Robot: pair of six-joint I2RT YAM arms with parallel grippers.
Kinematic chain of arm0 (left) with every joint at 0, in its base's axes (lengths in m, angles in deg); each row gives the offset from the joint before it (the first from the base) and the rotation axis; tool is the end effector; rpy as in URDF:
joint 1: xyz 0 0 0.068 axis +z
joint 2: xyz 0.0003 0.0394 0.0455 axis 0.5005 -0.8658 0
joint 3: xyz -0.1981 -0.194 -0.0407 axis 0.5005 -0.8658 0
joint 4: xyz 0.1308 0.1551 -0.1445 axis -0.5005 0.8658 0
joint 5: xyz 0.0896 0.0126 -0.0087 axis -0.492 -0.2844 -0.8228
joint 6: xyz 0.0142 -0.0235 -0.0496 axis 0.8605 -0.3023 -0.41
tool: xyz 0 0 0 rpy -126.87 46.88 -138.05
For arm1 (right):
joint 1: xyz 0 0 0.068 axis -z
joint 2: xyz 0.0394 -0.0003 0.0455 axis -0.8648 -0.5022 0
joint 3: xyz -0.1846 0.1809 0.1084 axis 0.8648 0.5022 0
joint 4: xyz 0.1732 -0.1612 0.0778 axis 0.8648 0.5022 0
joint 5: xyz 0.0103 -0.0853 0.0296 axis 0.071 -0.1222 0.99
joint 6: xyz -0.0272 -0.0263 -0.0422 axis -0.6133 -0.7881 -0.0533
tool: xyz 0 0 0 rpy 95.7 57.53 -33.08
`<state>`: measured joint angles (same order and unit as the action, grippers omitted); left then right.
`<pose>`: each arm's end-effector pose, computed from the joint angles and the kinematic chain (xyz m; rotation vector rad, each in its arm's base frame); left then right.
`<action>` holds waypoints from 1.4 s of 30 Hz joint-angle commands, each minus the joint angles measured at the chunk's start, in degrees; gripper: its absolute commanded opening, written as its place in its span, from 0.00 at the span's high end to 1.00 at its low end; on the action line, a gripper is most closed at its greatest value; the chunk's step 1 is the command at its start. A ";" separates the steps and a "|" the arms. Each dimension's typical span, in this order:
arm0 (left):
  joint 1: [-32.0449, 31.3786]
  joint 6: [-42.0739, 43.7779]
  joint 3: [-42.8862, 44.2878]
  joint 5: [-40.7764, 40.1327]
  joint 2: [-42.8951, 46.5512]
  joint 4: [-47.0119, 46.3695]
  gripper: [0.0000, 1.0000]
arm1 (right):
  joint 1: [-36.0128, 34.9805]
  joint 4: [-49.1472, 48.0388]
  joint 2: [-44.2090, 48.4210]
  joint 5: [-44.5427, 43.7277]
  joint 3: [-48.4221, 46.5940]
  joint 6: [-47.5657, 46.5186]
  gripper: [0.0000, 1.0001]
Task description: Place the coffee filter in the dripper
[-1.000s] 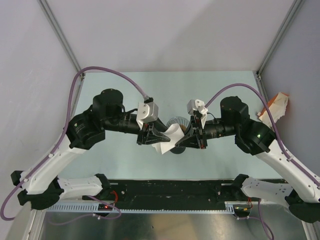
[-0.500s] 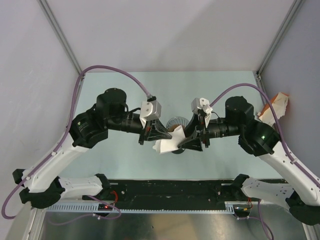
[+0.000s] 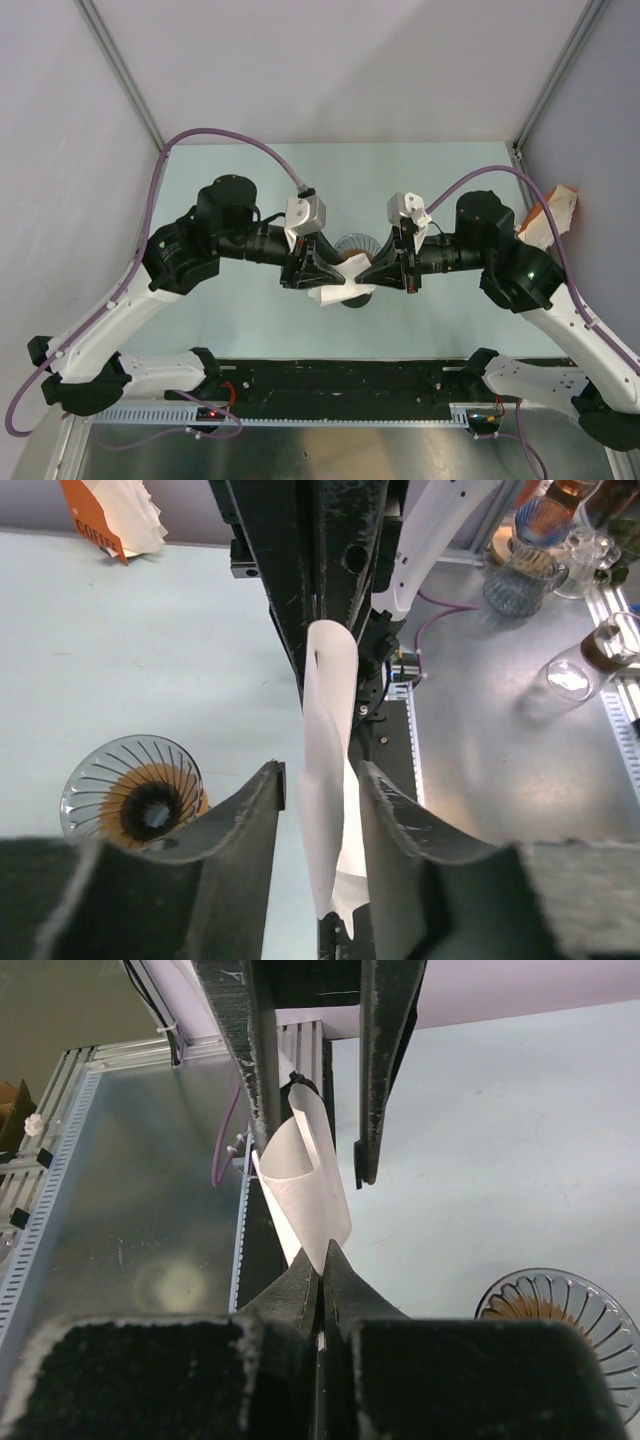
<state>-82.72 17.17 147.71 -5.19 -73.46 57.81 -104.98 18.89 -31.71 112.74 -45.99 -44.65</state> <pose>0.0986 -0.1701 0.4711 1.3729 1.4456 -1.1771 0.0964 0.1366 0.4454 -1.2941 1.3768 1.1904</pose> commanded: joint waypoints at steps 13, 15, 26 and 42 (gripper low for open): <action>0.38 -3.51 5.03 3.88 -2.89 -1.97 0.77 | -0.22 -0.01 -0.97 0.48 -2.17 0.69 1.00; 0.48 -3.41 4.98 4.54 -2.78 -2.22 0.94 | -0.23 0.83 -0.88 0.41 -2.16 0.33 1.00; 1.98 -4.49 4.47 4.81 -2.44 -4.08 1.00 | -0.28 2.56 -1.42 0.09 -1.34 -0.41 0.96; 6.77 -11.29 4.65 4.54 -2.44 -9.50 0.41 | 3.76 -1.16 -1.32 0.75 -1.14 3.57 1.00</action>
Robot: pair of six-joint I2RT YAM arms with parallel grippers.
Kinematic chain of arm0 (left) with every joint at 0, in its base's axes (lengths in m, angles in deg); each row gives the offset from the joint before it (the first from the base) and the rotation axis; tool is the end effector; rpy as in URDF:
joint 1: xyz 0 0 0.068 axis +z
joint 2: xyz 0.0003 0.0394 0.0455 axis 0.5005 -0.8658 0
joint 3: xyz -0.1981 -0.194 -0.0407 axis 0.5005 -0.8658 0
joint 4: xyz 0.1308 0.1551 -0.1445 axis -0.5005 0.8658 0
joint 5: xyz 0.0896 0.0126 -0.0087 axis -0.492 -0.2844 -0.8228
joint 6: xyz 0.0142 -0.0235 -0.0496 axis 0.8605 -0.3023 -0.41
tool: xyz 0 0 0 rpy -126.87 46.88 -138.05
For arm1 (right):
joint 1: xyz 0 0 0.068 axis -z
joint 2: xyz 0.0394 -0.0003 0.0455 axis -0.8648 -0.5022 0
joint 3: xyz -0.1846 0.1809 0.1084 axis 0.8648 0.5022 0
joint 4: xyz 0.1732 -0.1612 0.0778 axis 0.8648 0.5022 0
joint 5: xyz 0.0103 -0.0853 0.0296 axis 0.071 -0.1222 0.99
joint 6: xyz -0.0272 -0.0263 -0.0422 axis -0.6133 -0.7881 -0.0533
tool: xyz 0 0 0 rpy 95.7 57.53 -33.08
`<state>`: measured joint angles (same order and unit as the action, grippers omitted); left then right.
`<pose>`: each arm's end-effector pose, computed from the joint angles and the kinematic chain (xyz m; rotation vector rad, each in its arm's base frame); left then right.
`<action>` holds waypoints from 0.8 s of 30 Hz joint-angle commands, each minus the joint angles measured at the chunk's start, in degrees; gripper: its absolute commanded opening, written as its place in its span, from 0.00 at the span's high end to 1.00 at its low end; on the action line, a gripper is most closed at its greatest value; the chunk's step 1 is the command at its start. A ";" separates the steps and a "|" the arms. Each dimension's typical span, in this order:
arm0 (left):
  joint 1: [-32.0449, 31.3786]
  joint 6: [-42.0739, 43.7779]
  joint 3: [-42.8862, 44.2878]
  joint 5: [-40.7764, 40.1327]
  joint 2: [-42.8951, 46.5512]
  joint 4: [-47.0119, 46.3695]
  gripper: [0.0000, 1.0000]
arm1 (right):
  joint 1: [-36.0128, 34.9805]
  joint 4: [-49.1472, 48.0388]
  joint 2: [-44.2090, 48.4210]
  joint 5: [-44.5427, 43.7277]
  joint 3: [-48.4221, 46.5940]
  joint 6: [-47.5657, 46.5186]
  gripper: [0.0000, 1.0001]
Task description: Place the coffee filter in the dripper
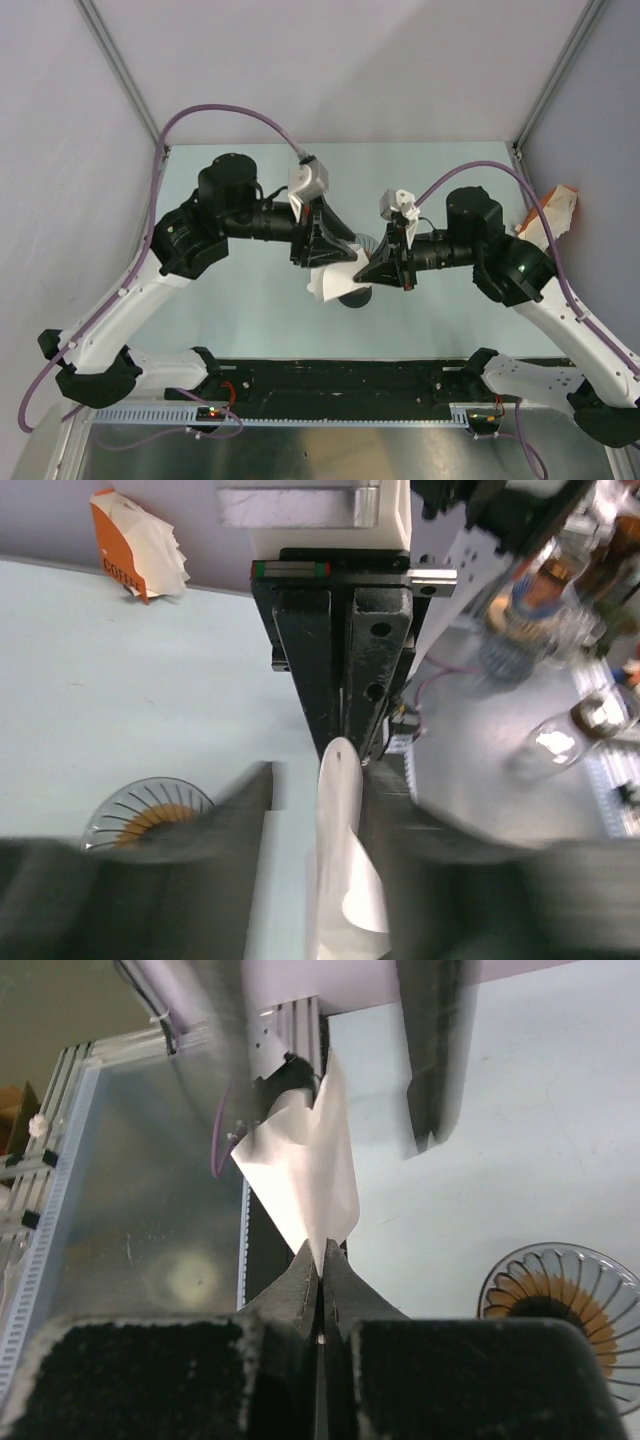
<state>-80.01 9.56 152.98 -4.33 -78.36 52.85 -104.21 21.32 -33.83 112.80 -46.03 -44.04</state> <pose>0.1208 -0.1830 0.4908 1.2397 1.4724 -1.2410 0.1060 0.1429 0.4359 -1.2910 1.4739 1.2027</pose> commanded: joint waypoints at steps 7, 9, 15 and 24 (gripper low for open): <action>9.93 -7.24 -11.39 6.59 11.21 -8.51 0.01 | 12.57 -12.95 1.52 2.60 -0.45 16.00 1.00; 10.76 -10.32 -14.90 4.64 12.96 -11.14 0.01 | 13.71 -15.69 1.99 2.58 0.23 18.92 1.00; 13.03 -18.12 -22.48 3.95 15.60 -21.38 0.00 | 15.31 -18.50 2.20 3.47 1.20 23.58 1.00; 12.53 -23.22 -21.68 1.40 12.44 -26.28 0.00 | 13.96 -17.81 1.50 1.05 1.18 24.31 1.00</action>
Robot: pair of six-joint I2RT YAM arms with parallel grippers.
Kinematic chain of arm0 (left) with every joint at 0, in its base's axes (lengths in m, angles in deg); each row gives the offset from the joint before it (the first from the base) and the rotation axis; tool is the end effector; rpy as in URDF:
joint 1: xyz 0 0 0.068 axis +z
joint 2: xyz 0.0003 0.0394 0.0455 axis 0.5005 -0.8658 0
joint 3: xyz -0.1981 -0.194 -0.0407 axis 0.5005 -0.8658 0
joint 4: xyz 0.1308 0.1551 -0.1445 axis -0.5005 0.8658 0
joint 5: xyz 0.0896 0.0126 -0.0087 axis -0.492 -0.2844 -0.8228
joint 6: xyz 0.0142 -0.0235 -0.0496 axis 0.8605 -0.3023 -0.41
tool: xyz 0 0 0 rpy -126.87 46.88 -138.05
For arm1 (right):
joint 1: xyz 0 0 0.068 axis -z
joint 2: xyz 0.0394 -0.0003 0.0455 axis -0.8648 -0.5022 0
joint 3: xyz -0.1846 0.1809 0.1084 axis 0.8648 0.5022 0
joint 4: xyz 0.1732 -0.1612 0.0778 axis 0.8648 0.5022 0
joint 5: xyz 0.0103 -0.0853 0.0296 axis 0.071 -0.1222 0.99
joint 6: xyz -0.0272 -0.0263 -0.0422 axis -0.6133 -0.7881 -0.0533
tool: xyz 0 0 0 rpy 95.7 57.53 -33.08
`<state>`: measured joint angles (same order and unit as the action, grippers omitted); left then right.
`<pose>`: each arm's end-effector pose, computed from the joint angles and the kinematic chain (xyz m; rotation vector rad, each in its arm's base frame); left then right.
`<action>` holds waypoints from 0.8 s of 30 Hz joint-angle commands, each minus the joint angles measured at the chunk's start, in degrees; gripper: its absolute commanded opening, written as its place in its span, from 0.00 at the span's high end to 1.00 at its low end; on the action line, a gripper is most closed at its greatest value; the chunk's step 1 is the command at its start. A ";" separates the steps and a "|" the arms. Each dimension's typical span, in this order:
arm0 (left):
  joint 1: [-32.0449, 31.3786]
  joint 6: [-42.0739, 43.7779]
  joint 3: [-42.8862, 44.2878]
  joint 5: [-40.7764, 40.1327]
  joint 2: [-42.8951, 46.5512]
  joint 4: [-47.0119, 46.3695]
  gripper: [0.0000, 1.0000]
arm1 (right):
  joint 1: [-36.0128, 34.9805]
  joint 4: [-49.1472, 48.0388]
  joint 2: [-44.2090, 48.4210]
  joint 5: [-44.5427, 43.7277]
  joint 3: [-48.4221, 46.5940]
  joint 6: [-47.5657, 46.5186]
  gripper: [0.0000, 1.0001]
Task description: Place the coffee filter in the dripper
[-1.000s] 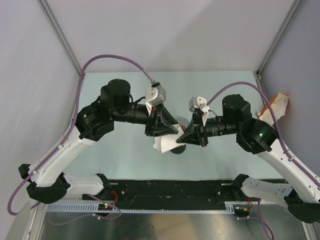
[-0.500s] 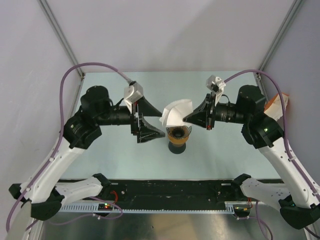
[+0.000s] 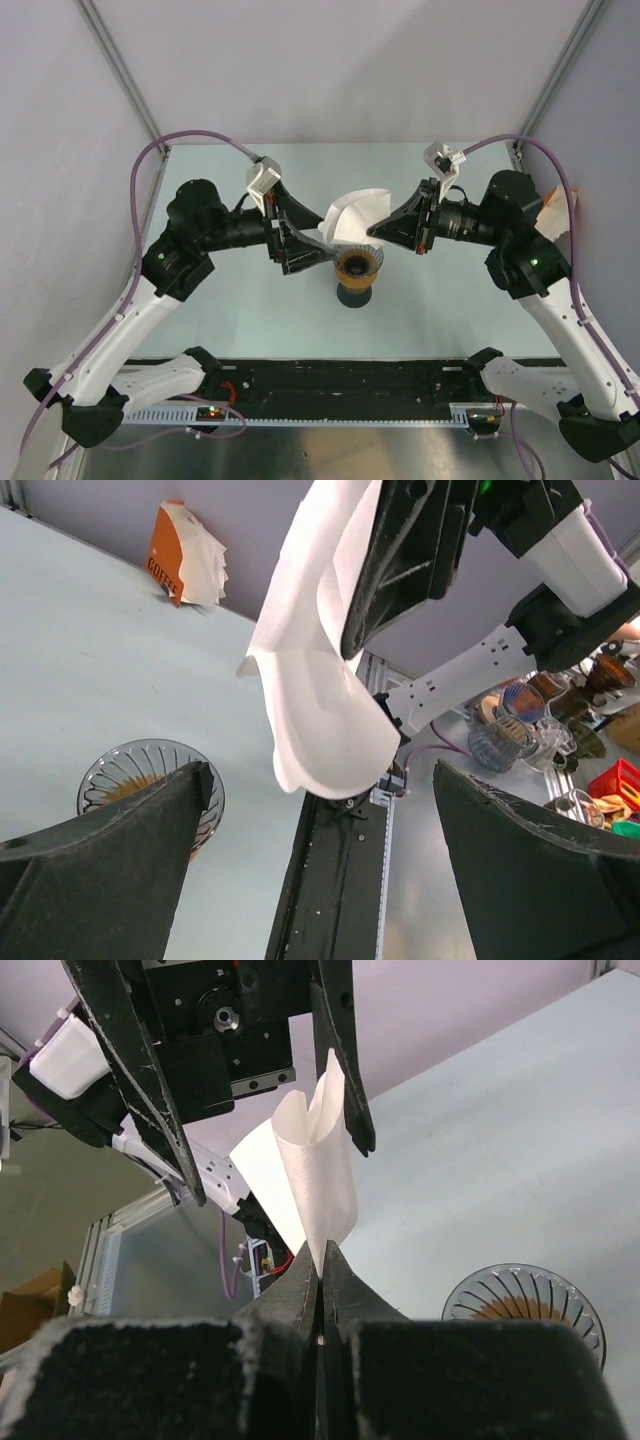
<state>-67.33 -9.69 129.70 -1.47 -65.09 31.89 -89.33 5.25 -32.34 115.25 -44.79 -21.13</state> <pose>0.1314 -0.1337 0.4470 0.8538 1.5596 -1.3472 0.1359 0.1104 0.4615 -0.8379 1.5283 1.2843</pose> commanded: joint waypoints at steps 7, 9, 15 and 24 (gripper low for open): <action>3.86 -1.34 0.81 -0.34 2.47 -5.66 0.15 | -1.28 1.13 0.46 -5.29 -0.19 1.13 1.00; 5.74 0.43 0.93 2.06 3.46 -5.72 0.27 | -1.22 2.41 0.54 -6.28 -0.20 0.66 1.00; 3.04 -1.62 3.42 6.66 0.63 -5.88 0.39 | -1.94 2.28 -0.42 -6.55 -0.20 0.21 1.00; 0.51 -4.97 5.87 5.55 -3.83 -5.91 0.35 | -3.64 1.86 -0.78 -6.11 -0.20 -0.99 1.00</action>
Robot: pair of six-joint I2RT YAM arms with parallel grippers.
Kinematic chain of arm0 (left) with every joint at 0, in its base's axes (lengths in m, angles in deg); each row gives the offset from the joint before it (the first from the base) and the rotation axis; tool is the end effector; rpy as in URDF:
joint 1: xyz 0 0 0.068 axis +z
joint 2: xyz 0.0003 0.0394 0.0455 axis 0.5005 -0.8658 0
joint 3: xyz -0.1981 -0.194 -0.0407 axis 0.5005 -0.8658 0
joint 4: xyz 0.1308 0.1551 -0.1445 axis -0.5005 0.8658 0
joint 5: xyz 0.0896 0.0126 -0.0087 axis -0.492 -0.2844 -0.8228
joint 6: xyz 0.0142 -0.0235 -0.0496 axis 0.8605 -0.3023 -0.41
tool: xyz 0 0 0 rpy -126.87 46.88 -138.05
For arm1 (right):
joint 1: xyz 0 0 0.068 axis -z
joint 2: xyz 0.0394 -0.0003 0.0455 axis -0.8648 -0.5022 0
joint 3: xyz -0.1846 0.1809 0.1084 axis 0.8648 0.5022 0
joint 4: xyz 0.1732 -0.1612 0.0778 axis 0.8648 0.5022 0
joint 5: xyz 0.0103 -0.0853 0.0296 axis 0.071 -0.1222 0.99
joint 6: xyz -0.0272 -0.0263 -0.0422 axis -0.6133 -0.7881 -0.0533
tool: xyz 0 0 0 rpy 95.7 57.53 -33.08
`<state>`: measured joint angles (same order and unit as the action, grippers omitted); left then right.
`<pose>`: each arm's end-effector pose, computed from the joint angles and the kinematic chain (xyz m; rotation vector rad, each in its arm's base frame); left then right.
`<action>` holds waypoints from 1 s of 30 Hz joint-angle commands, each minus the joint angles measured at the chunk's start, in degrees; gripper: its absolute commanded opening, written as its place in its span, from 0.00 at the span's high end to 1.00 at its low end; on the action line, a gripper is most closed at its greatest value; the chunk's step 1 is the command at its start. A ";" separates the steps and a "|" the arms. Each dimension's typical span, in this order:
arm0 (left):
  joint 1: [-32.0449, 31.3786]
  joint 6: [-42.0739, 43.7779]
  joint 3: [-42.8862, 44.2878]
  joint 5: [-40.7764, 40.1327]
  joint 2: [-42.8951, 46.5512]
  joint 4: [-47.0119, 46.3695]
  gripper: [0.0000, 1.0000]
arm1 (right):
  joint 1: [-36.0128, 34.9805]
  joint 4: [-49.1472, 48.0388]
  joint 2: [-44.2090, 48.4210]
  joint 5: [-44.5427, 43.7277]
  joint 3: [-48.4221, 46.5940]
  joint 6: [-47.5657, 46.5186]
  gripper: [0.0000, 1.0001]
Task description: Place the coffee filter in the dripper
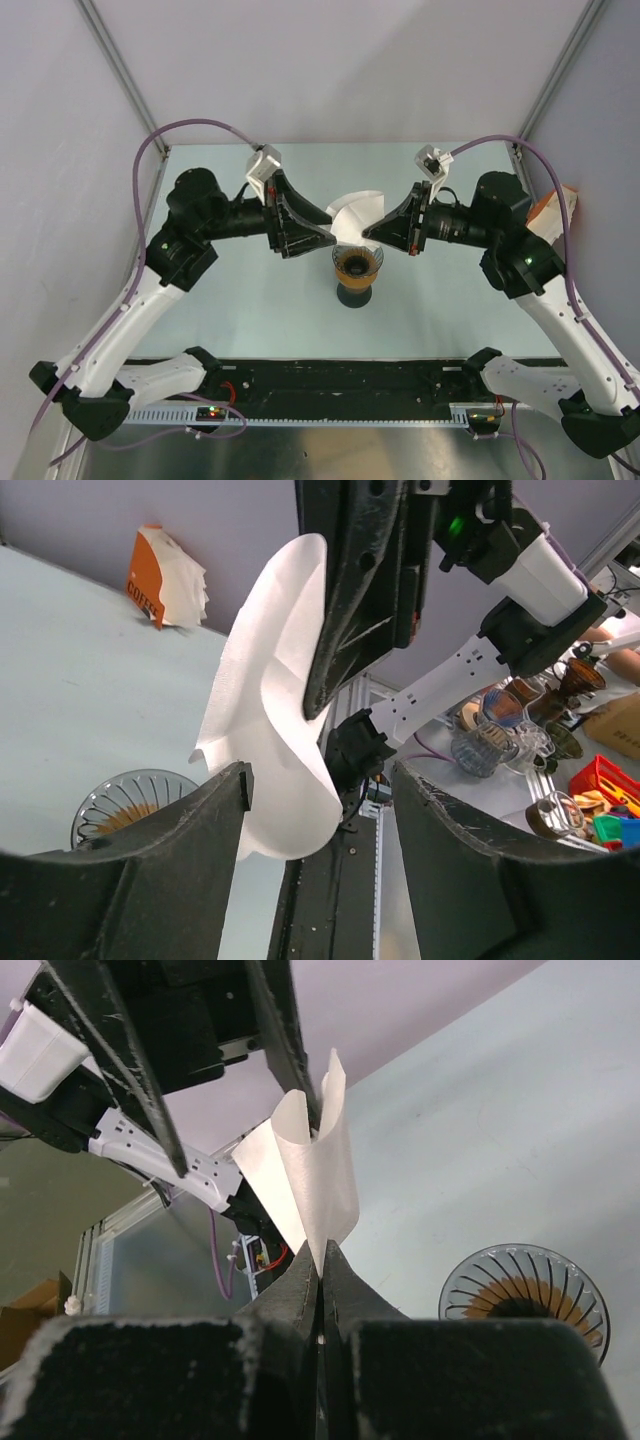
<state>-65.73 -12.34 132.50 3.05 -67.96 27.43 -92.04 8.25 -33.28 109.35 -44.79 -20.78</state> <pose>0.1415 -0.1372 0.4618 0.8753 1.4927 -1.4083 0.1390 0.1186 0.4534 -0.7805 1.6188 1.2544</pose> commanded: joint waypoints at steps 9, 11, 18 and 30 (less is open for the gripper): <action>-2.51 -5.49 3.48 1.82 -3.26 -1.40 0.50 | -1.47 -1.17 0.02 -0.94 -0.20 -1.48 1.00; -2.81 -5.52 3.63 2.48 -3.52 -1.39 0.59 | -1.48 -1.25 -0.09 -1.07 -0.18 -1.53 1.00; -2.92 -5.50 5.54 4.16 -4.55 -1.34 0.99 | -1.00 -0.63 0.02 1.17 -0.20 -2.03 0.88; -1.37 -12.37 6.87 5.86 -5.61 -5.76 1.00 | 0.80 3.33 2.25 6.82 1.27 -7.42 0.40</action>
<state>-67.92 -20.51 137.85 6.84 -73.31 26.60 -91.47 11.77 -32.71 113.44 -44.07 -26.14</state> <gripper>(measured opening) 0.011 0.641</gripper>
